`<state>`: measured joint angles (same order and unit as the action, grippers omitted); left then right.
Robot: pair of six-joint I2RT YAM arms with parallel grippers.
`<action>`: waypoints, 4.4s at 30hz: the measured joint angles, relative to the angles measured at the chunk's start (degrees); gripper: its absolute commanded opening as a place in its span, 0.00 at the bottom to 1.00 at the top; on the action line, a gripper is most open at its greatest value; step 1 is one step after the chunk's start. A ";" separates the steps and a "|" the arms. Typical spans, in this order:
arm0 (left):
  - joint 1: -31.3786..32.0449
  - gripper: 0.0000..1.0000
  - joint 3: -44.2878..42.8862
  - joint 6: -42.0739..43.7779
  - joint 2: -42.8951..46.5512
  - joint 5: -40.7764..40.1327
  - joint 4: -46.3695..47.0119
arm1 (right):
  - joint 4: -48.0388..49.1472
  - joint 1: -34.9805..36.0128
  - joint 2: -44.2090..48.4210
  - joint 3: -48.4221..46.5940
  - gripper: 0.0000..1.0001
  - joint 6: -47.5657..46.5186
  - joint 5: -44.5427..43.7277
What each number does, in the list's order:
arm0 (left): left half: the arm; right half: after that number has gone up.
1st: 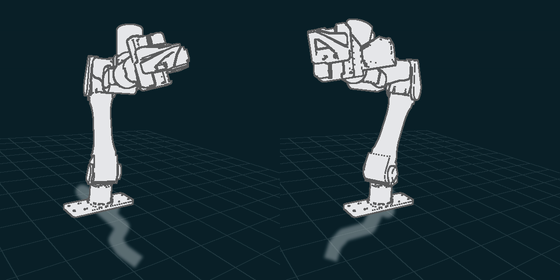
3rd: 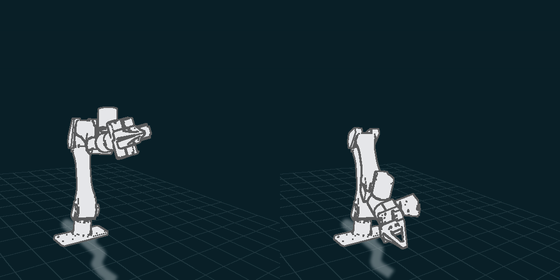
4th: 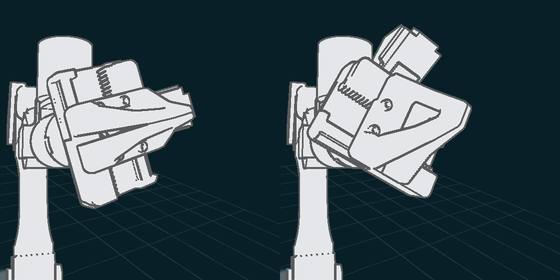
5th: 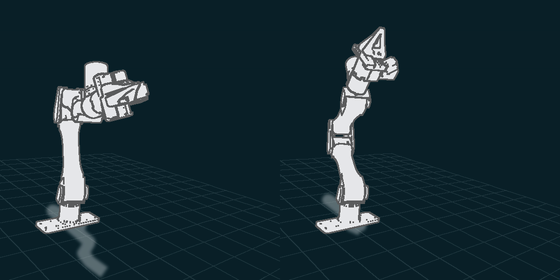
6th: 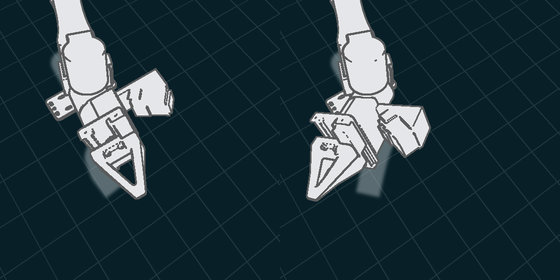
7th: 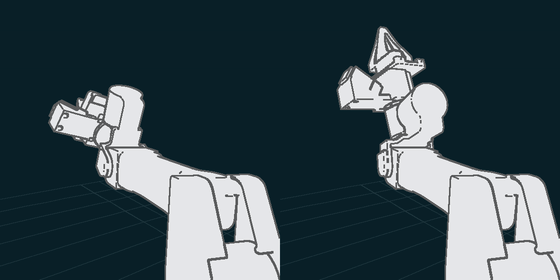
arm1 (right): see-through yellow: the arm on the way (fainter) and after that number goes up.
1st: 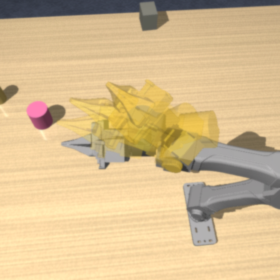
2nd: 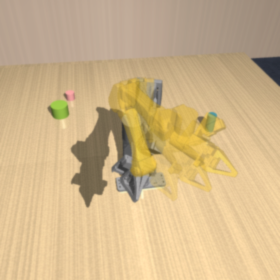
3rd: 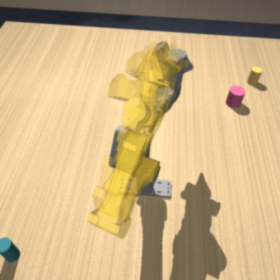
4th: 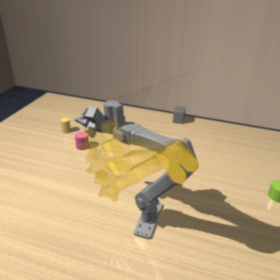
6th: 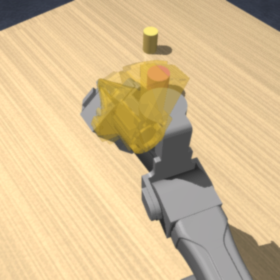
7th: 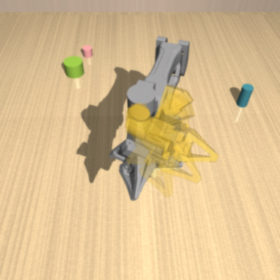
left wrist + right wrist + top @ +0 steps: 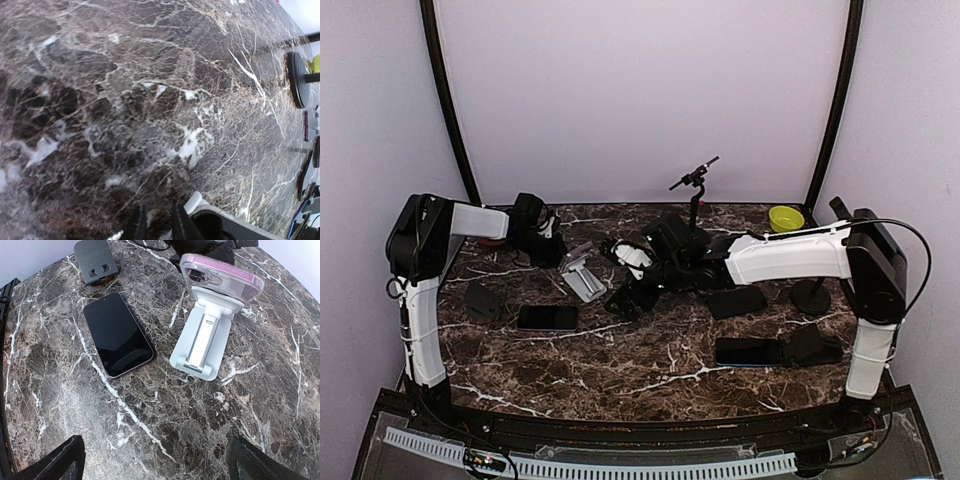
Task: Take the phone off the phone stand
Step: Move the phone stand with the phone to the center of the board, then remove the phone from the phone stand, then pass from the left arm to the right
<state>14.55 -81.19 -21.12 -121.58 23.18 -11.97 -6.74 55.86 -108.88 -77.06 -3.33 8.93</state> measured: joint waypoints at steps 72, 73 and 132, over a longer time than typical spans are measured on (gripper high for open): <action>19.85 0.00 -3.65 27.23 18.18 -37.86 -20.52 | 14.45 -8.72 13.97 13.27 0.99 6.84 3.26; 19.85 0.00 -4.35 27.58 18.18 -38.32 -21.35 | 14.45 -8.72 13.97 13.29 0.99 6.84 3.26; 20.13 0.16 -4.42 42.71 37.81 29.75 -26.21 | 6.62 -8.00 18.69 10.27 0.00 -2.73 38.86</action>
<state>34.68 -85.60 21.58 -83.77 52.93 -38.17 -0.12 47.86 -90.19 -66.78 -6.07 47.79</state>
